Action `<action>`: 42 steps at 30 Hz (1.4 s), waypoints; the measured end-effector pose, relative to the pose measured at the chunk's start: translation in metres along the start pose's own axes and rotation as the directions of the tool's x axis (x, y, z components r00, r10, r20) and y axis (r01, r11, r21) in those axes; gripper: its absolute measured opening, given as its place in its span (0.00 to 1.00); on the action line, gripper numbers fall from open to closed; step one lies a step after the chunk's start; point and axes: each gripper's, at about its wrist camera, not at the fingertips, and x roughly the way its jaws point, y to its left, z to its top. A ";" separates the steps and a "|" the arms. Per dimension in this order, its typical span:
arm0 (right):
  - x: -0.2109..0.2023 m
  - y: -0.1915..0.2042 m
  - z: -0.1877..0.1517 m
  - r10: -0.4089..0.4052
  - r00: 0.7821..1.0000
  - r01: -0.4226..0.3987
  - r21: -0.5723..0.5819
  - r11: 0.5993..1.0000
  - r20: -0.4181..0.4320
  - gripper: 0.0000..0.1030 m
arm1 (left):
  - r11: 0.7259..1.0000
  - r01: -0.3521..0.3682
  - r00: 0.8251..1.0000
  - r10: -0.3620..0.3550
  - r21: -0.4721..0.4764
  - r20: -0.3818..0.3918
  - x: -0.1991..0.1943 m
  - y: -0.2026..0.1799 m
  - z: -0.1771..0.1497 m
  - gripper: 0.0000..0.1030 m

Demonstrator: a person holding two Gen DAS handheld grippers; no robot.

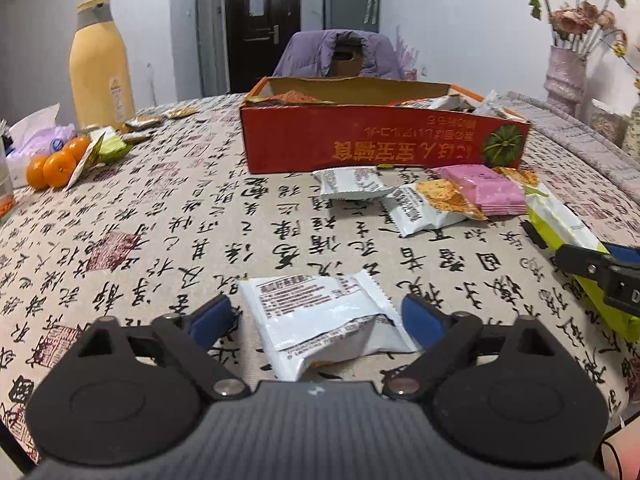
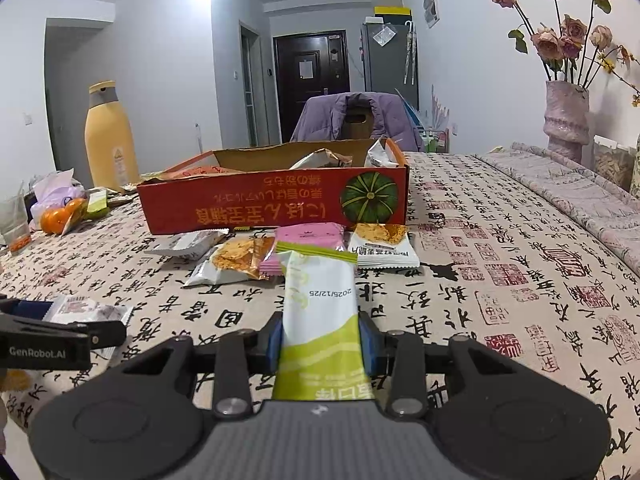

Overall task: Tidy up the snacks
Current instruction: 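Grasp the white packet with the left gripper while the right gripper holds the bar, then carry both packets into the cardboard box and open both grippers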

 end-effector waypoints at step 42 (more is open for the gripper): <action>-0.006 0.004 0.038 0.022 0.992 -0.018 -0.034 0.999 0.120 0.36 | 0.991 0.076 0.965 -0.100 0.106 0.243 -0.040 -0.027 0.057 0.40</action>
